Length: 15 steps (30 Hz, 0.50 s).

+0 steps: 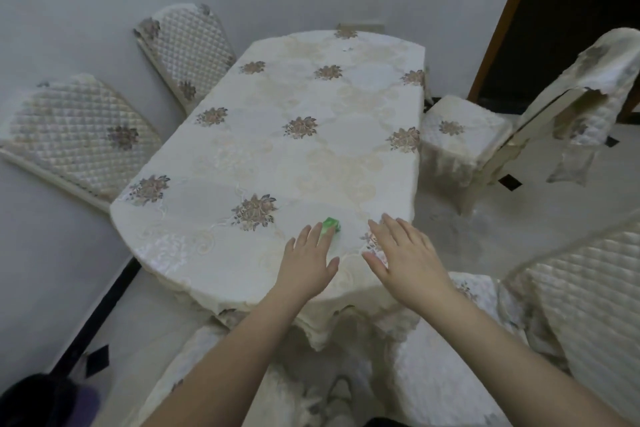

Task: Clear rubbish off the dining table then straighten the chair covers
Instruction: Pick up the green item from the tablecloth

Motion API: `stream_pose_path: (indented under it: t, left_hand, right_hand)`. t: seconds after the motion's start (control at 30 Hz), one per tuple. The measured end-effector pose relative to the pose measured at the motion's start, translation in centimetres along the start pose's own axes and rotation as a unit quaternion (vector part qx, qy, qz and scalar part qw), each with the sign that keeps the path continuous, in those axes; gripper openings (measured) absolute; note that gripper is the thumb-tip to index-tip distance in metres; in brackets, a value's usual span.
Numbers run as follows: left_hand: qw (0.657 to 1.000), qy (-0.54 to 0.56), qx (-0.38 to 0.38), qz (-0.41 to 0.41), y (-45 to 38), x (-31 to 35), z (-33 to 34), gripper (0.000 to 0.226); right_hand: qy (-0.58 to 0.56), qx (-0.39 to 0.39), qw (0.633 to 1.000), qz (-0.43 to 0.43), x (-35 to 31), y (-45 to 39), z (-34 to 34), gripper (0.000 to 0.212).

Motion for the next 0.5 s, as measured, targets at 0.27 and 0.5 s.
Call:
stream_pose_path:
  t: [0.27,0.5]
  left_hand:
    - [0.997,-0.014,-0.062,0.047,-7.0,-3.3,4.0,0.065]
    - [0.994,-0.002,-0.091,0.063,-9.7,-3.5,6.1,0.061]
  right_hand:
    - [0.015,-0.067,0.998,0.015,-1.9,-2.8,3.9,0.070]
    - [0.012,-0.057,0.997,0.041,-1.6,-4.4,3.3,0.079]
Point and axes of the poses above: each hand's wrist, its own y-axis away from the middle knuckle, its own z-axis out of the palm, x = y × z, the point moved 6 cm from there along -y, towards the middle knuckle, and after that the axes turned 7 degrees about y, right-handed, at the moved point
